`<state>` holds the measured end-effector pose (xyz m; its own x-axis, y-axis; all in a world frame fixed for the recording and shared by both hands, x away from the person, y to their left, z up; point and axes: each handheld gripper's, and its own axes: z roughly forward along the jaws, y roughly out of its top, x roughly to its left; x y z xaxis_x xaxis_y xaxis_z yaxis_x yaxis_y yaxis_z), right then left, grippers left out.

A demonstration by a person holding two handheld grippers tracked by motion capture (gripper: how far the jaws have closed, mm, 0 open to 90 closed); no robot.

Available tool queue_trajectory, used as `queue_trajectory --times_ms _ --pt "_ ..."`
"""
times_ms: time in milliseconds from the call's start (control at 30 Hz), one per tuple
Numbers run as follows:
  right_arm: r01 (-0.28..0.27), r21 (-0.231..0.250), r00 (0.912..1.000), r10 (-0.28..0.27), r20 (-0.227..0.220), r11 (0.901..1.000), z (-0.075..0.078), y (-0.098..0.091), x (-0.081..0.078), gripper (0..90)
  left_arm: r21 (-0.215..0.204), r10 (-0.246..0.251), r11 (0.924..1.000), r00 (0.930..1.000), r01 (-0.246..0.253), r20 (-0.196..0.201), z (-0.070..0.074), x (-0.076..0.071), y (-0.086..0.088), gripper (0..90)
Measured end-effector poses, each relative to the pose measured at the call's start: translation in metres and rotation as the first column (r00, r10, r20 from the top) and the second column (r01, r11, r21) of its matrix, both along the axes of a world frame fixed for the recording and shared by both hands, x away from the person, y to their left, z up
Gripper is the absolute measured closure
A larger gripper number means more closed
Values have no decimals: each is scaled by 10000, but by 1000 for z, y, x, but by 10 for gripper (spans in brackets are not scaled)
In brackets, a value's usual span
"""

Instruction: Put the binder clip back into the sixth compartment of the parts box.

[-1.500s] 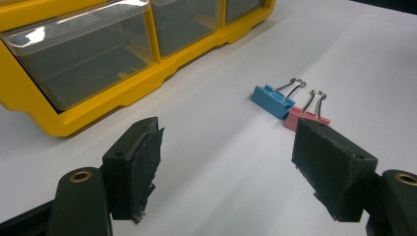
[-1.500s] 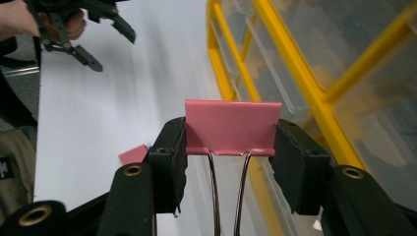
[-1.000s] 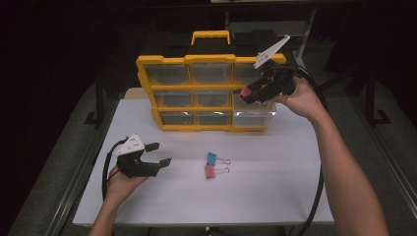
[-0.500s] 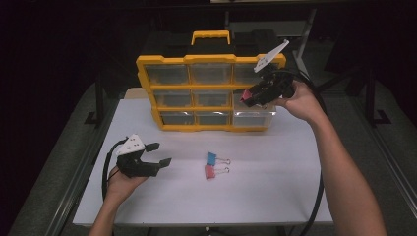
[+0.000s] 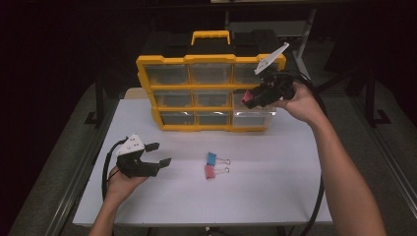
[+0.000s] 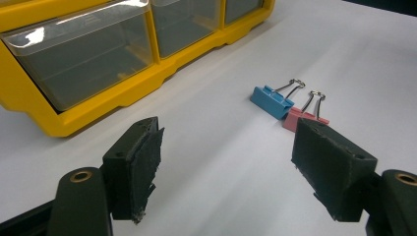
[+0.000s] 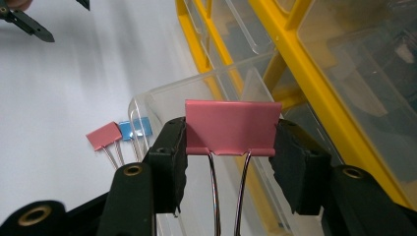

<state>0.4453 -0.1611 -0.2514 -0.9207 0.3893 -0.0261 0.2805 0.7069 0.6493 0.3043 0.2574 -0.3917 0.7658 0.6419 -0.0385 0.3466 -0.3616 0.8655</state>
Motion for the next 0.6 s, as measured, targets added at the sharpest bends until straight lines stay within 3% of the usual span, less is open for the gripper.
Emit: queue_trajectory --times_ms 233,600 --pt "52 64 9999 -51 -97 10000 0 1 0 468 23 11 10000 10000 -11 -37 1 0 1 266" --pt "-91 296 9999 88 102 9995 5 4 -5 460 22 -5 10000 10000 5 -6 1 0 0 265"
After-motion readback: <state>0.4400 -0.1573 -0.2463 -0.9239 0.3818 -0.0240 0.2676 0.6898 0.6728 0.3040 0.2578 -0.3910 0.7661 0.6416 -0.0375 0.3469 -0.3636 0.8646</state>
